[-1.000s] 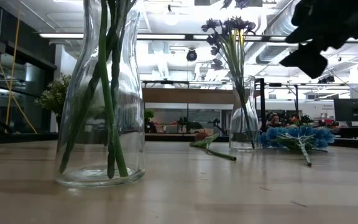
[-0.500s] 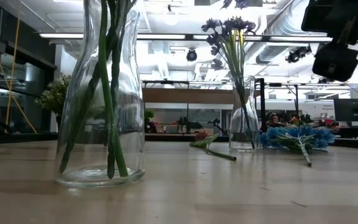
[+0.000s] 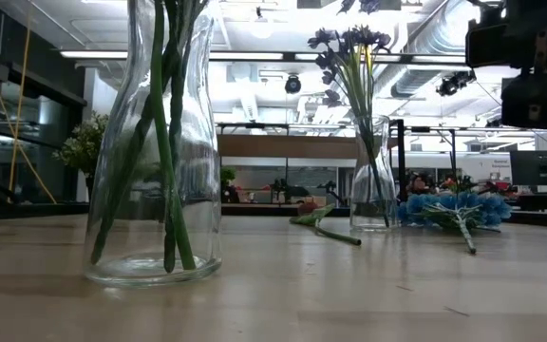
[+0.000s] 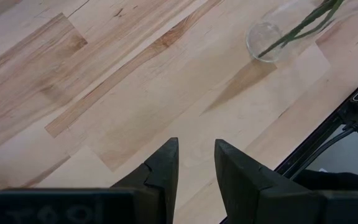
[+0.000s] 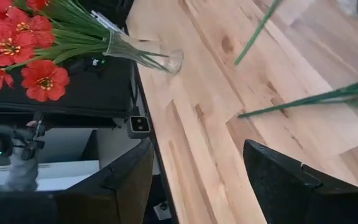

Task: Pick and place flowers into a vace then onto a shelf
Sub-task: Put the blue flowers into the top transparent vase

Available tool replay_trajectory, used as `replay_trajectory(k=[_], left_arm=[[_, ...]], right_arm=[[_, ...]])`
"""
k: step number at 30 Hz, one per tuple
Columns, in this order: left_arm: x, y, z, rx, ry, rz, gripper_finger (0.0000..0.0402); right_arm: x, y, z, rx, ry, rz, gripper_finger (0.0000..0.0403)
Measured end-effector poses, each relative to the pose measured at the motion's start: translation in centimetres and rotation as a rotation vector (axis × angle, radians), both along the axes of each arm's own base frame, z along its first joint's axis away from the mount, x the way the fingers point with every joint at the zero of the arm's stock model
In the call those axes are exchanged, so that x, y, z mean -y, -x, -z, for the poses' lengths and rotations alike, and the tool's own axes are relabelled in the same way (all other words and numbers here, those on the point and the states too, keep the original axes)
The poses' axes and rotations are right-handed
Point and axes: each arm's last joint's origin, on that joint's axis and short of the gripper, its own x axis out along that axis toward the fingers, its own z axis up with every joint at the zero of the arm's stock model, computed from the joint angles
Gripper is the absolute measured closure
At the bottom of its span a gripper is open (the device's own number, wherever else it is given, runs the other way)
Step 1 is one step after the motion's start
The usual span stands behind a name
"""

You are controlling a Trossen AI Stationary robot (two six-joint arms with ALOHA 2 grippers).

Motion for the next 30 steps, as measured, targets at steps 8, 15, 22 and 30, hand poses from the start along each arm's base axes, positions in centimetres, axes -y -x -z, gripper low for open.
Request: replay_trajectory(k=[8, 15, 22, 30], left_arm=[[-0.1, 0.1, 0.0, -0.01, -0.015, 0.004, 0.0263], [-0.3, 0.2, 0.0, -0.024, -0.043, 0.033, 0.0263], [-0.4, 0.3, 0.1, -0.043, -0.079, 0.077, 0.0263], [-0.8, 0.5, 0.1, -0.066, -0.113, 0.08, 0.0263]], right_arm=[[0.2, -0.1, 0.0, -0.055, -0.096, 0.14, 0.0165], [0.5, -0.1, 0.1, -0.085, -0.126, 0.297, 0.0165], [0.0, 0.2, 0.1, -0.136, -0.14, 0.364, 0.0165], [-0.6, 1.5, -3.2, -0.243, -0.043, 0.461, 0.0165]])
